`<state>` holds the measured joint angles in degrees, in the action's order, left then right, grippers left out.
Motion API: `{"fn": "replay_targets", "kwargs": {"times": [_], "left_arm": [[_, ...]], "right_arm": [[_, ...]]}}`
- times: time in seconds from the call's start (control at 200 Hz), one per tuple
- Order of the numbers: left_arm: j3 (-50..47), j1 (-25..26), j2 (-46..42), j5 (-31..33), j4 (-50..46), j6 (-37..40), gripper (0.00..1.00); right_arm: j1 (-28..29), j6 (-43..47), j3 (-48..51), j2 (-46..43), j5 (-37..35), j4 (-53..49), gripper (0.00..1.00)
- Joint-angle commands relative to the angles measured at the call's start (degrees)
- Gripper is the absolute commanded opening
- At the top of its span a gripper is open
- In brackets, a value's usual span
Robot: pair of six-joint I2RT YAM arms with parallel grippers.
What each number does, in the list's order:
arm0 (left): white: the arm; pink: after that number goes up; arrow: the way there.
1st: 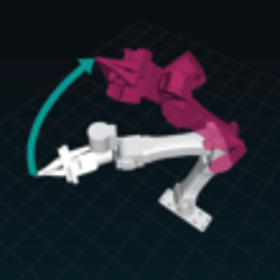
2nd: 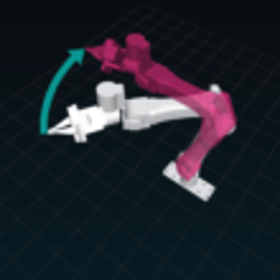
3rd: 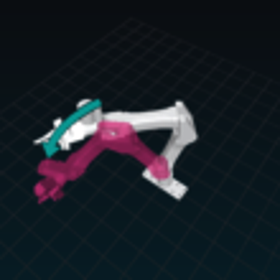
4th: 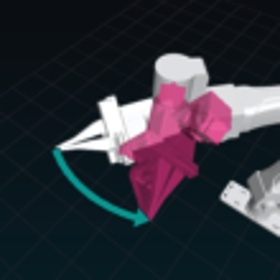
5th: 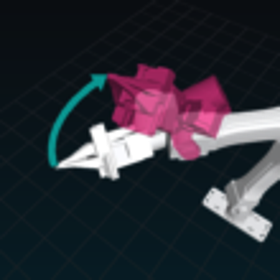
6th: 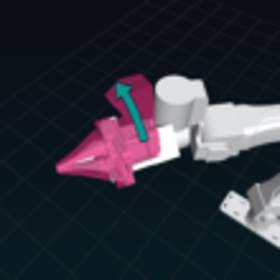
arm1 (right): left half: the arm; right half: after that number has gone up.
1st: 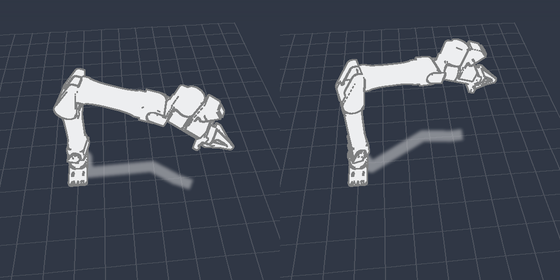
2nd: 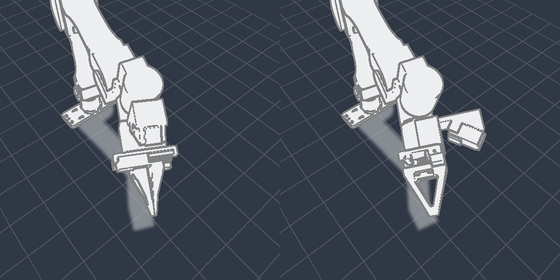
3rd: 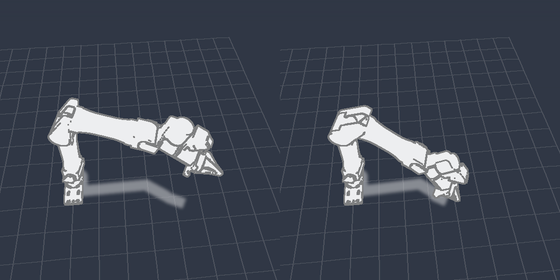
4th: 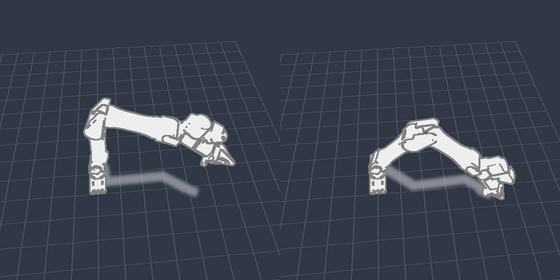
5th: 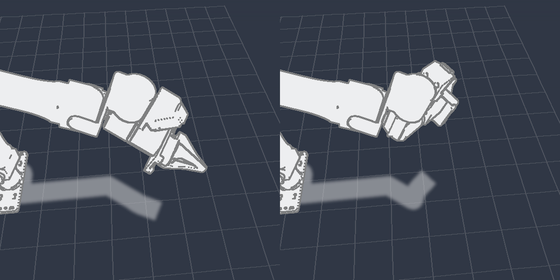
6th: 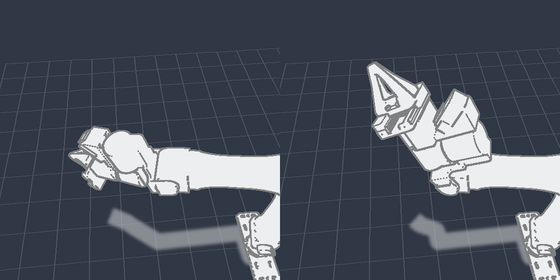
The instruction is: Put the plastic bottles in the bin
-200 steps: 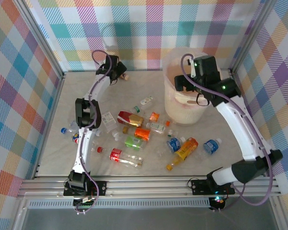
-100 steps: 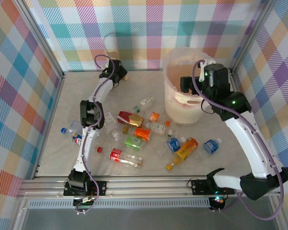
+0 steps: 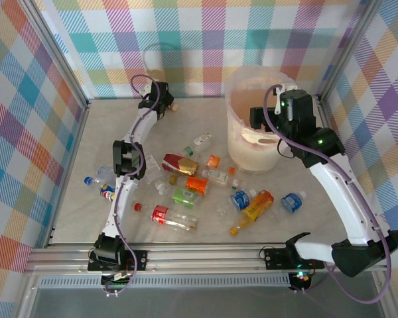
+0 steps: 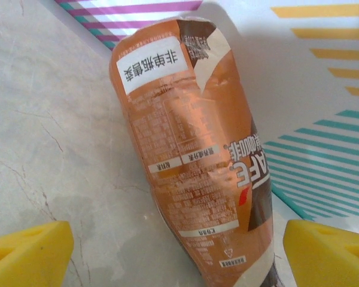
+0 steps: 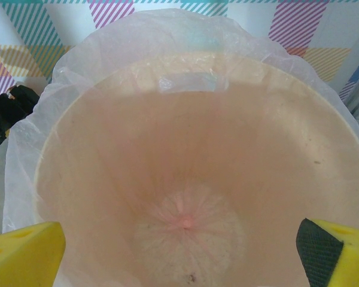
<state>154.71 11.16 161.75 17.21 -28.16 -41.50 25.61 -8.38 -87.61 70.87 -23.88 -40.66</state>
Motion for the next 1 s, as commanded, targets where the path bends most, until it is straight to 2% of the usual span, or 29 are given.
{"fn": "replay_targets", "kwargs": {"times": [0.0, 0.46, 0.555, 0.665, 0.71, 0.755, 0.94, 0.995], "left_arm": [[1.75, 0.53, 1.24, 2.96, -1.04, 1.38, 0.88], [1.73, 0.89, -1.49, 9.3, -10.3, 1.71, 0.74], [0.71, 1.23, -3.63, 10.74, -11.82, 1.47, 0.68], [-3.26, 2.23, -7.97, 11.34, -10.48, 2.07, 0.56], [-5.93, 2.75, -10.48, 11.54, -8.24, 2.36, 0.55], [-9.04, 3.07, -12.7, 11.1, -5.06, 2.47, 0.58], [-10.61, 3.09, -15.0, 9.53, -0.9, 0.82, 0.85], [-9.55, 2.68, -14.22, 9.07, -0.32, 0.47, 0.99]], "right_arm": [[0.15, -0.13, 0.64, -1.9, -1.99, 2.07, 1.0], [0.15, 0.48, 2.09, -0.82, -3.39, 3.49, 1.0], [0.15, 0.16, 2.4, -0.81, -3.02, 3.65, 1.0], [0.15, 0.12, 3.03, -1.0, -3.06, 3.88, 1.0], [0.14, 0.12, 3.35, -1.07, -3.34, 4.08, 1.0], [0.09, 0.21, 3.62, -1.04, -3.54, 4.35, 1.0], [0.1, 0.81, 3.94, -0.55, -3.88, 4.27, 1.0], [0.12, 0.91, 3.91, -0.45, -4.06, 4.09, 1.0]]}}
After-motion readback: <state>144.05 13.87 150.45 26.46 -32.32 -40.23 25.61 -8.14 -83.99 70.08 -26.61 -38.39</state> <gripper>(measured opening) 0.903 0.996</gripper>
